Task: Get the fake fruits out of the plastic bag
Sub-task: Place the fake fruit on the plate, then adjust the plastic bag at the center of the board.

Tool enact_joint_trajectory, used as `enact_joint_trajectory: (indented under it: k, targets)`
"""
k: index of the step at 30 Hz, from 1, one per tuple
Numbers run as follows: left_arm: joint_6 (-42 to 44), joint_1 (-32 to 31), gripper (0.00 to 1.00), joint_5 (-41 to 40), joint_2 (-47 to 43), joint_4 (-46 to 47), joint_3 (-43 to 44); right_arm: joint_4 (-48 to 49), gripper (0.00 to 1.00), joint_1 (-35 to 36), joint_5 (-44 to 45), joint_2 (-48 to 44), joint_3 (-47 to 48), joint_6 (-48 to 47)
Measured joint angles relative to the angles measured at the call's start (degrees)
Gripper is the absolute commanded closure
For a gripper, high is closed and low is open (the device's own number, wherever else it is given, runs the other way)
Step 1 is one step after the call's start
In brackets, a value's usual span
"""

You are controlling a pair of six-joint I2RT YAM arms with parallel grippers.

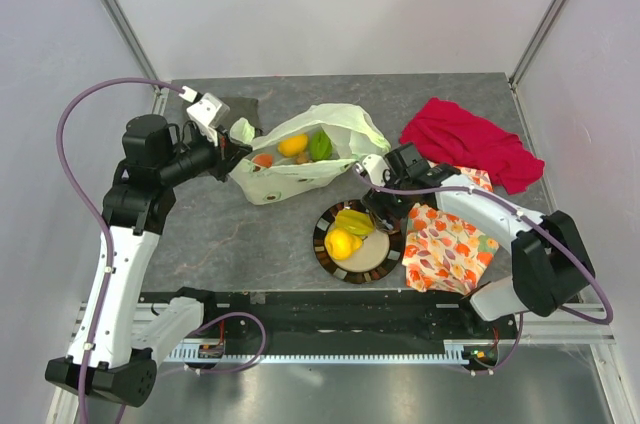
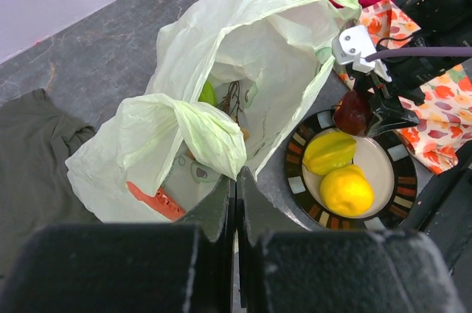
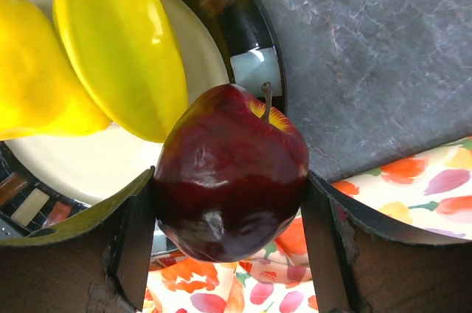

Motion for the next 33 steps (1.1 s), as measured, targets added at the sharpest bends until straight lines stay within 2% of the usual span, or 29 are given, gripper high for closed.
enact_joint_trajectory:
  k: [1, 3, 4, 6, 11, 17, 20, 23, 24, 28, 30, 33]
  targets:
    - [0.0, 0.0, 0.98, 0.0, 0.0, 0.0, 0.0, 0.0, 0.29, 0.0, 0.0, 0.3, 0.0, 0.2]
    - [0.0, 0.0, 0.99, 0.1, -0.1, 0.0, 0.0, 0.2, 0.23, 0.0, -0.2, 0.7, -0.1, 0.4]
    - [0.0, 0.0, 0.98, 0.3, -0.2, 0.0, 0.0, 0.3, 0.13, 0.0, -0.2, 0.8, -0.1, 0.6]
    - [0.0, 0.0, 0.98, 0.9, -0.2, 0.0, 0.0, 0.4, 0.05, 0.0, -0.3, 0.8, -0.1, 0.8]
    - [0.0, 0.0, 0.98, 1.8, -0.6, 0.0, -0.4, -2.3, 0.04, 0.0, -0.2, 0.8, 1.4, 0.0]
    - [0.2, 0.0, 0.98, 2.7, -1.2, -0.4, -1.5, -11.3, 0.02, 0.0, 0.0, 0.6, 11.8, -1.8]
    - [0.7, 0.0, 0.98, 3.0, -1.9, -1.6, -2.3, -15.7, 0.02, 0.0, -1.6, -0.9, 19.1, -2.4]
    - [1.7, 0.0, 0.98, 3.5, -2.4, -3.7, -3.3, -16.8, 0.07, -0.1, -6.6, -4.2, 25.6, -3.3]
    - [2.0, 0.0, 0.98, 3.7, -2.5, -4.0, -3.6, -16.0, 0.13, 0.0, -8.4, -5.6, 26.9, -3.4]
    - [4.2, 0.0, 0.98, 3.8, -3.0, -6.8, -5.6, -8.1, 0.29, 0.0, -14.1, -10.5, 28.0, -2.2]
    - [5.0, 0.0, 0.98, 3.7, -3.5, -8.3, -6.3, -3.8, 0.35, 0.0, -15.5, -9.5, 28.0, -1.3]
    - [6.8, 0.0, 0.98, 3.1, -4.7, -11.3, -6.3, 1.4, 0.39, 0.1, -17.1, -4.7, 28.0, -0.3]
